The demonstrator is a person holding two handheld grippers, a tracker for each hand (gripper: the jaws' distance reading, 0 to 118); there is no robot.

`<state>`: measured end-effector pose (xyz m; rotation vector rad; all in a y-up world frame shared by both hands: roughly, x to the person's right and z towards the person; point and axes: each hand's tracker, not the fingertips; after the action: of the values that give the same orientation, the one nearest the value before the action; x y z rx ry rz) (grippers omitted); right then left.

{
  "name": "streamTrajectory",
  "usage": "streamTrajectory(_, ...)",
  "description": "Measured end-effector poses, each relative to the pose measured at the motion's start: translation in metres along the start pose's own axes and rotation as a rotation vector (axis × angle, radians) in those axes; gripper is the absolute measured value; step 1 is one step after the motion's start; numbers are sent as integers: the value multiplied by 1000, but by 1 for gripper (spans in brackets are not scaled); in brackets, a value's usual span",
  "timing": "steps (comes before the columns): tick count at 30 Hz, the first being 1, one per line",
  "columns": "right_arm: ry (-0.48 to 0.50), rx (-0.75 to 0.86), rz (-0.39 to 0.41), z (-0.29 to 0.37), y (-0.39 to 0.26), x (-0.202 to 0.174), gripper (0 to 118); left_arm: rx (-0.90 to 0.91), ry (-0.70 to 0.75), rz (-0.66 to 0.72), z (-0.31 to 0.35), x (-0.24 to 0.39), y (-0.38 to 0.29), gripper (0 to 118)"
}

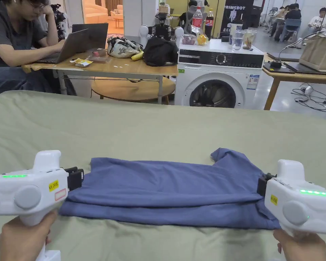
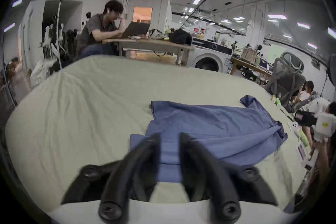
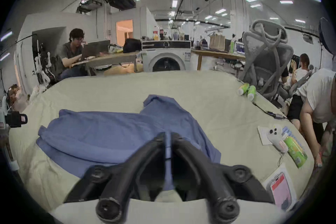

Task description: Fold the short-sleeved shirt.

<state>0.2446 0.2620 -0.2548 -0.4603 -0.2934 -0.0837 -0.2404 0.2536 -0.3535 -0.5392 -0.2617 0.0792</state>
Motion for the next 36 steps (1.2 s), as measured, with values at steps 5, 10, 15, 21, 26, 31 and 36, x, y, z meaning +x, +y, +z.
streamTrajectory(5,20,64,22,20,-12,-17,0,-47,-14,-3,3,-2,-17,0)
streamTrajectory(10,33,70,51,28,-18,-23,0,-159,38,41,-9,-25,-20,0)
streamTrajectory(15,26,31,74,23,-25,-18,0,-326,26,123,-41,-51,-14,0)
streamTrajectory(21,10,-19,81,19,-37,-5,0,-558,32,135,-82,-52,-18,51)
streamTrajectory(26,-13,-53,89,19,-44,8,0,-587,101,47,-88,-33,-27,50)
streamTrajectory(31,-41,-72,88,17,-41,29,0,-569,111,-77,-89,-24,-34,24)
streamTrajectory(36,-84,-131,47,0,-23,67,1,-529,61,-53,-77,-22,-40,0)
